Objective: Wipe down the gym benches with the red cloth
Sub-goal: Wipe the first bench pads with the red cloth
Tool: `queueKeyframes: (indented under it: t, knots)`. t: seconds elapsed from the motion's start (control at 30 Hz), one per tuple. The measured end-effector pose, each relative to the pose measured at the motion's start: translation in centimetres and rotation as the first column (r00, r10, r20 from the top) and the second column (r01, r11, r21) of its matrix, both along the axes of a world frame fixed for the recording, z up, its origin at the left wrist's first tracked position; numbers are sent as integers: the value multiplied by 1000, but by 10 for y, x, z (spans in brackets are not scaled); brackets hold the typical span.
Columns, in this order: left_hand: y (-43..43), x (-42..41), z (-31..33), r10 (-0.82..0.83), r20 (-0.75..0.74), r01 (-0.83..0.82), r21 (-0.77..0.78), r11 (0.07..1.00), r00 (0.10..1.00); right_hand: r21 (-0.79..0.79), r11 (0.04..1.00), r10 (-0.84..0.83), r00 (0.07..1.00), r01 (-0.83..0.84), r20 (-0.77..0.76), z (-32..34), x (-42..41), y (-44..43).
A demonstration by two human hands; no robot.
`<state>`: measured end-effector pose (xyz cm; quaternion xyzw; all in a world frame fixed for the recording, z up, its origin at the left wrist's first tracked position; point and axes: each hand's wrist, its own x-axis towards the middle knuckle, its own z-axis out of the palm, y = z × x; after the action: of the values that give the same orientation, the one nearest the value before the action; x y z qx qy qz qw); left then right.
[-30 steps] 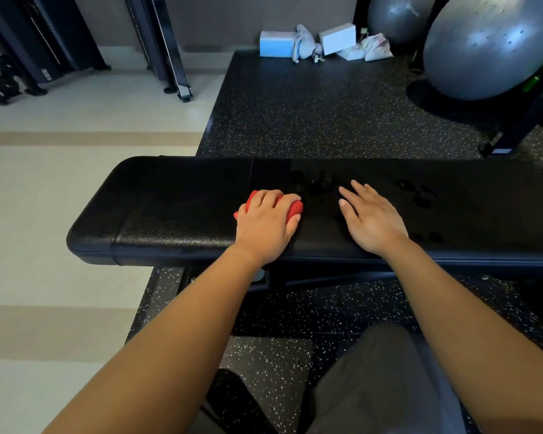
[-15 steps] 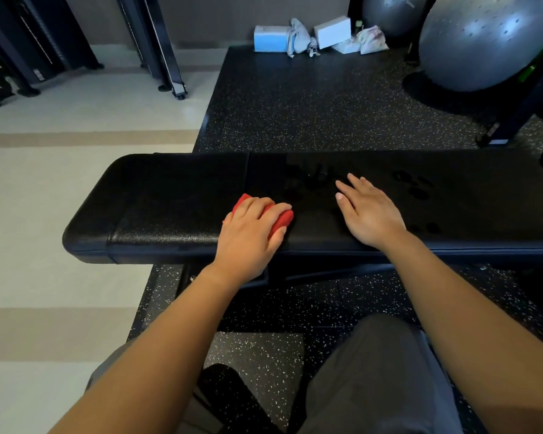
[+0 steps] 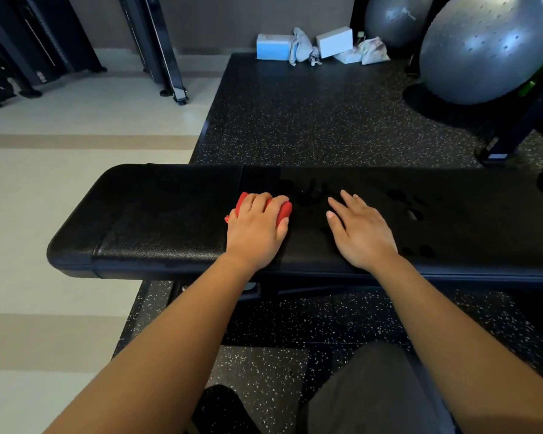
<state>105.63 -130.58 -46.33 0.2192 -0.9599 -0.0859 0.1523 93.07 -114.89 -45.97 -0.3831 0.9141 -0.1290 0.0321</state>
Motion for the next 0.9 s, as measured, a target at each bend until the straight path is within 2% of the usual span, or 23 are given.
queueKeyframes:
  t: [0.17,0.27,0.37,0.53,0.9]
  knots:
    - [12,9,-1,46,-1,-46,1,999,999,-5,997,79,996,-78,46,6,-10,4]
    - [13,-7,4,87,48,-88,20,996,995,65,994,93,996,-92,-8,8,-19,6]
    - [11,-23,4,87,49,-88,23,996,995,95,993,70,997,-71,14,5,-21,4]
    - [-5,-56,1,67,26,-67,1,998,997,78,996,37,999,-40,33,0,-24,2]
    - [-46,-122,9,17,128,-30,102,994,992,-10,1000,17,999,-17,45,-4,-25,4]
